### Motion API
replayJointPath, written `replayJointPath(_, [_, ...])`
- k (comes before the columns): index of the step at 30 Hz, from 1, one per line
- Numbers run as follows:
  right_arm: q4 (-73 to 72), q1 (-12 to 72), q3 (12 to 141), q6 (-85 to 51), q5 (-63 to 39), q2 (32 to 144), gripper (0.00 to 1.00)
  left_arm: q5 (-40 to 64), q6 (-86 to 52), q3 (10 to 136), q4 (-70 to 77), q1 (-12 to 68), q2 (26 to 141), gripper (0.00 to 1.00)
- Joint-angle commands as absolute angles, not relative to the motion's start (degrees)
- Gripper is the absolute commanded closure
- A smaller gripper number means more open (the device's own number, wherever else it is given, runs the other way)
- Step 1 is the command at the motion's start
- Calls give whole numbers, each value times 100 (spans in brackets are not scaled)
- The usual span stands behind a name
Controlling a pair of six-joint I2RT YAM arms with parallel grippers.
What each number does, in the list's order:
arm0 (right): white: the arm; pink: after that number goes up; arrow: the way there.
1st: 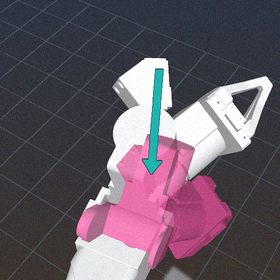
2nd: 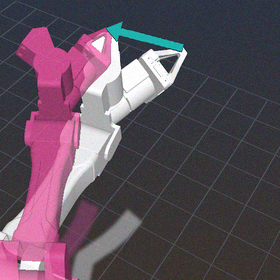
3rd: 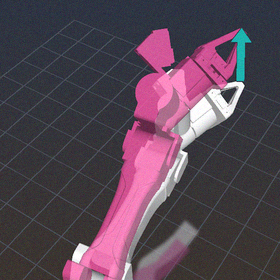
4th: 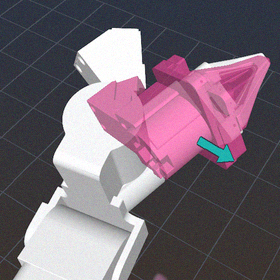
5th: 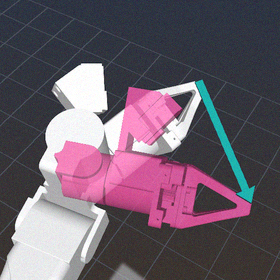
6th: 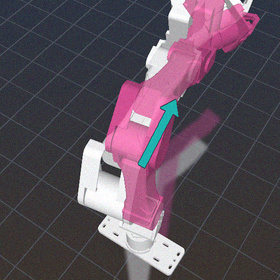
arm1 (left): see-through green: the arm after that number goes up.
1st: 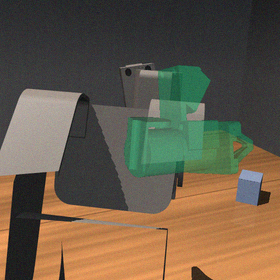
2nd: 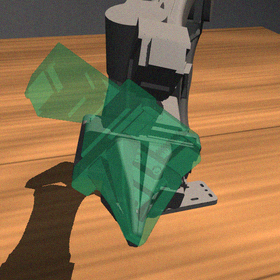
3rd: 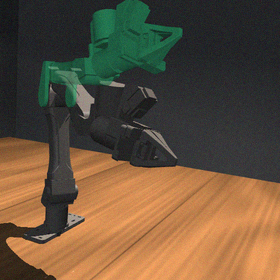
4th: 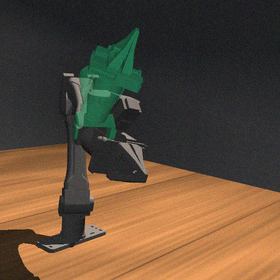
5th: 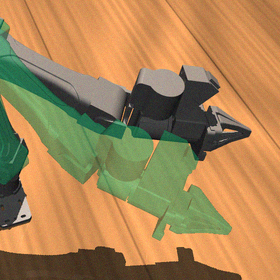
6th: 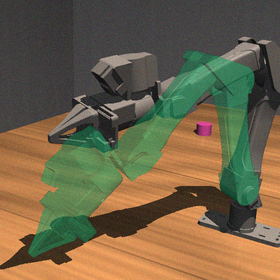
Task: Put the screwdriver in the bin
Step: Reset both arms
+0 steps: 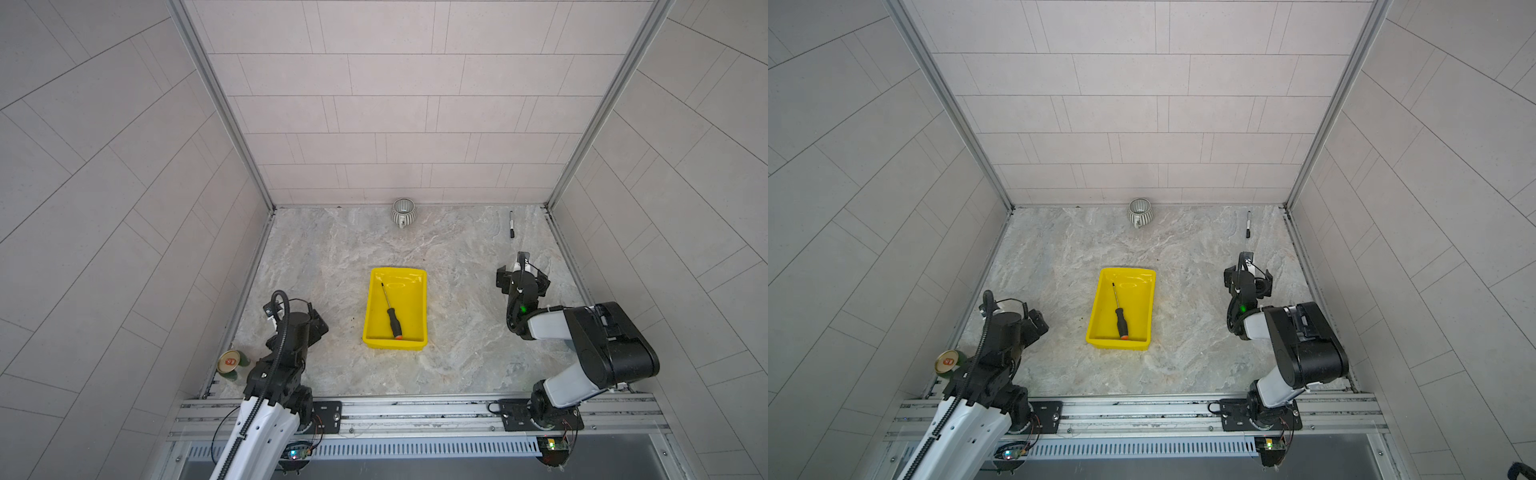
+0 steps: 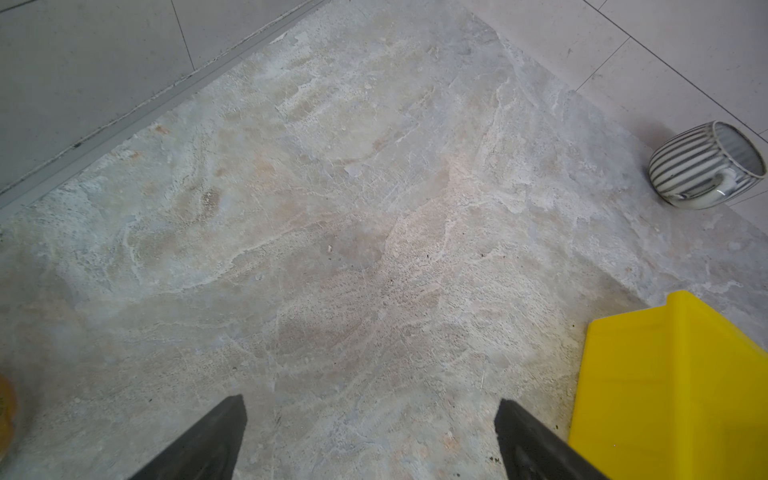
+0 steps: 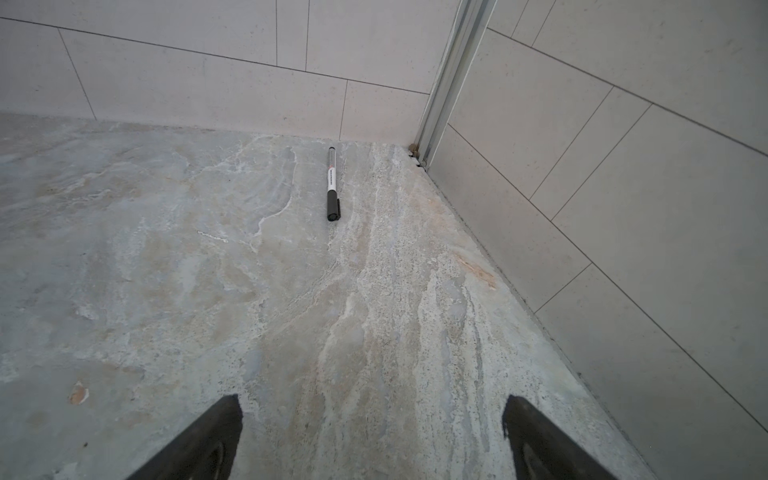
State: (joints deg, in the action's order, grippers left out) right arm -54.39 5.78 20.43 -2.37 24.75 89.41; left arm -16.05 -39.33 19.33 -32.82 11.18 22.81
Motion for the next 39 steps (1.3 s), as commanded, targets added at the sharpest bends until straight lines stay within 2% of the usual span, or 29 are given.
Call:
replayJointPath(1, [-5759,571,1909,-296,2402,8955,1,-1603,-3866,1969,-3198,1143,2285,0])
replayJointPath(11, [-5907,606,1959,-159,2382,9097,1,-1516,-3791,1879,-2835,1151,2503,0])
replayJointPath(18, [-5921,606,1960,-158,2380,9105,1,-423,-3300,1809,-1167,1177,3501,0])
replayJointPath(25, [-5924,606,1960,-158,2382,9106,1,-1607,-2579,2487,192,1174,4787,0])
replayJointPath(30, [-5916,602,1958,-163,2377,9105,1,-1972,-1261,1973,2173,1178,5469,0])
replayJointPath(39, [-5917,601,1957,-163,2377,9105,1,-2210,-301,1708,2793,1170,5666,0])
